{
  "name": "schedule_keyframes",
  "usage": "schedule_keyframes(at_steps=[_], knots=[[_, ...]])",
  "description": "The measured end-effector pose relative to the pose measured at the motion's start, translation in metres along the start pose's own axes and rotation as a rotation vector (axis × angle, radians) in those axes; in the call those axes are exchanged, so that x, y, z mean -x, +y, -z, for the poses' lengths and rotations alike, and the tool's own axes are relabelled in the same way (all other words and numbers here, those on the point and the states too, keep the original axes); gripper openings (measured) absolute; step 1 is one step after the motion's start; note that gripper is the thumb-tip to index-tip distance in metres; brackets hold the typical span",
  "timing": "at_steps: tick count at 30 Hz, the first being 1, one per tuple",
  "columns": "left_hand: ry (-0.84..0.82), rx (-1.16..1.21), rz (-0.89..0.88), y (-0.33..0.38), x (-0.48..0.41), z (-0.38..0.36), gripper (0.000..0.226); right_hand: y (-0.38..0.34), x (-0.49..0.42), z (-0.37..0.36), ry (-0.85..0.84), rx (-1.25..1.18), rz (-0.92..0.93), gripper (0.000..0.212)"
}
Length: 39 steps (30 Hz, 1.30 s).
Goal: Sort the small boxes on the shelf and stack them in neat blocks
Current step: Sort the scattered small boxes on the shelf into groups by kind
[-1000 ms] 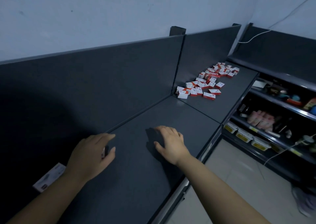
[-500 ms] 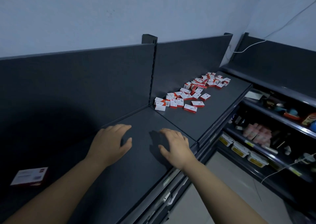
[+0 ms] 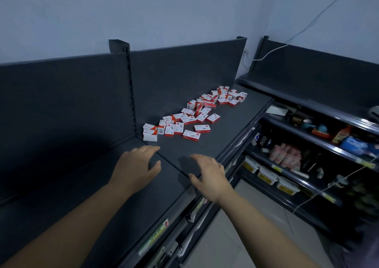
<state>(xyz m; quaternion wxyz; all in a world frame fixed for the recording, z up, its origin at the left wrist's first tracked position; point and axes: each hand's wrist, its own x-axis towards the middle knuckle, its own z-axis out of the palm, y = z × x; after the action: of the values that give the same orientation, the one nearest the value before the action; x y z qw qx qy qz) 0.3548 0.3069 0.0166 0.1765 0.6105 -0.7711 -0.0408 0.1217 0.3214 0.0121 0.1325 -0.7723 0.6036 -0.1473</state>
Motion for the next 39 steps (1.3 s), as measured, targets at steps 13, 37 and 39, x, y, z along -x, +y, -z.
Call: schedule_keyframes(at_steps=[13, 37, 39], knots=[[-0.017, 0.100, -0.017, 0.022, -0.117, -0.043, 0.052, 0.071, -0.096, 0.023, -0.042, 0.031, -0.006, 0.058], [-0.061, 0.065, 0.021, 0.136, -0.314, -0.130, 0.052, 0.265, -0.226, 0.079, -0.054, -0.009, -0.004, 0.058], [-0.040, 0.063, 0.038, 0.150, -0.325, -0.137, 0.051, 0.287, -0.236, 0.087, -0.069, -0.017, 0.019, 0.058]])
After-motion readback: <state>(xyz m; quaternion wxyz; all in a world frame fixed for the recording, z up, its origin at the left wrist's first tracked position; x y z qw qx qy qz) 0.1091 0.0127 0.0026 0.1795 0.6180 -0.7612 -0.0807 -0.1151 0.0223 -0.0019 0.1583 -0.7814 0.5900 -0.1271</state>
